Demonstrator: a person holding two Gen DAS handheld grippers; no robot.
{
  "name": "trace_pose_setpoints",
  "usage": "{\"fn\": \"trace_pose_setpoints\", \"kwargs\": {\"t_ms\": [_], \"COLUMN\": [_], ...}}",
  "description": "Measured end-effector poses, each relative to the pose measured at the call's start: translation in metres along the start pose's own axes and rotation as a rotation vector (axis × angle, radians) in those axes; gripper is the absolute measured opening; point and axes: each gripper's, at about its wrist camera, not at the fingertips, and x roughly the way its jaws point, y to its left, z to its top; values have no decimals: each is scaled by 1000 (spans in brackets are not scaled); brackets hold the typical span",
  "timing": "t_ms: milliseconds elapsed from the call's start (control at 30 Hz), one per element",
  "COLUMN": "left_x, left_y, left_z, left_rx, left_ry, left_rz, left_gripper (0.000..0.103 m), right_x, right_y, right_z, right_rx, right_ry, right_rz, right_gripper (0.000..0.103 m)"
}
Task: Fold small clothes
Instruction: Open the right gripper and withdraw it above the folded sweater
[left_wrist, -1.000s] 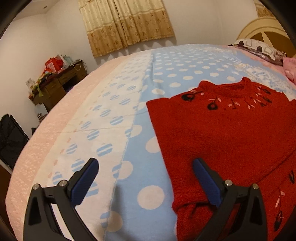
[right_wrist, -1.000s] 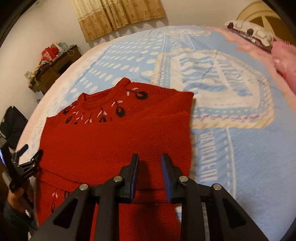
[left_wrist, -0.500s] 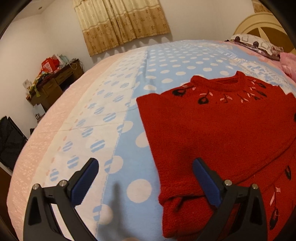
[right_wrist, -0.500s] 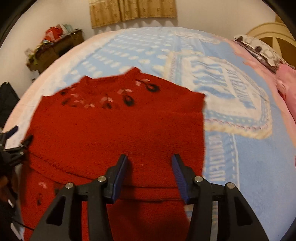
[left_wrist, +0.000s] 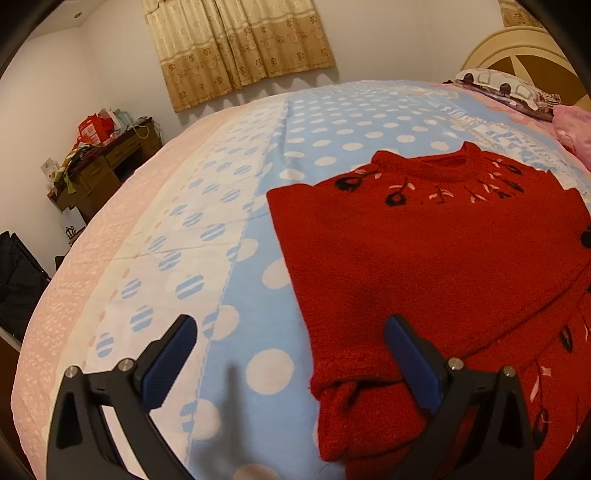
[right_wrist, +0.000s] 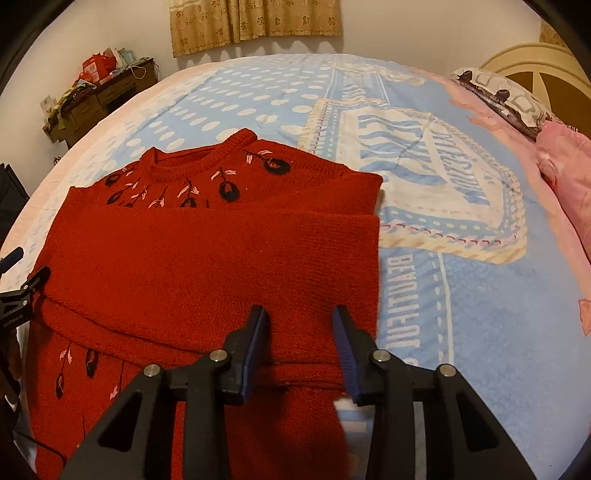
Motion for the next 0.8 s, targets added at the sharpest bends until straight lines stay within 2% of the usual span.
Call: {"fn": "trace_pose_setpoints", "kwargs": {"t_ms": [200,333,467,567,700,800], "left_x": [8,2,-10,-3,7,-4], "left_y": [0,5,8,10,11,16], "left_z": [3,3,5,8,3,2], "left_rx": [29,-5,-7,1,2,-21], "left_ry": [-7,-9,-50,-23,0,6], "left_rz": [7,-13,13,19,-4,-16], "left_gripper": [103,103,103,103,103,103], "right_x": [1,-6,-1,0,-7,-27], "right_y": [-18,-17,-30,-40,-36,-35], "right_z": [2,-2,0,1,0,-2], "right_rx": [74,55,105,159,135,124], "right_ry": [12,5,18,22,18,-10], "right_rz": [63,30,44,67,56,61], "right_gripper": [34,34,34,34,39,39]}}
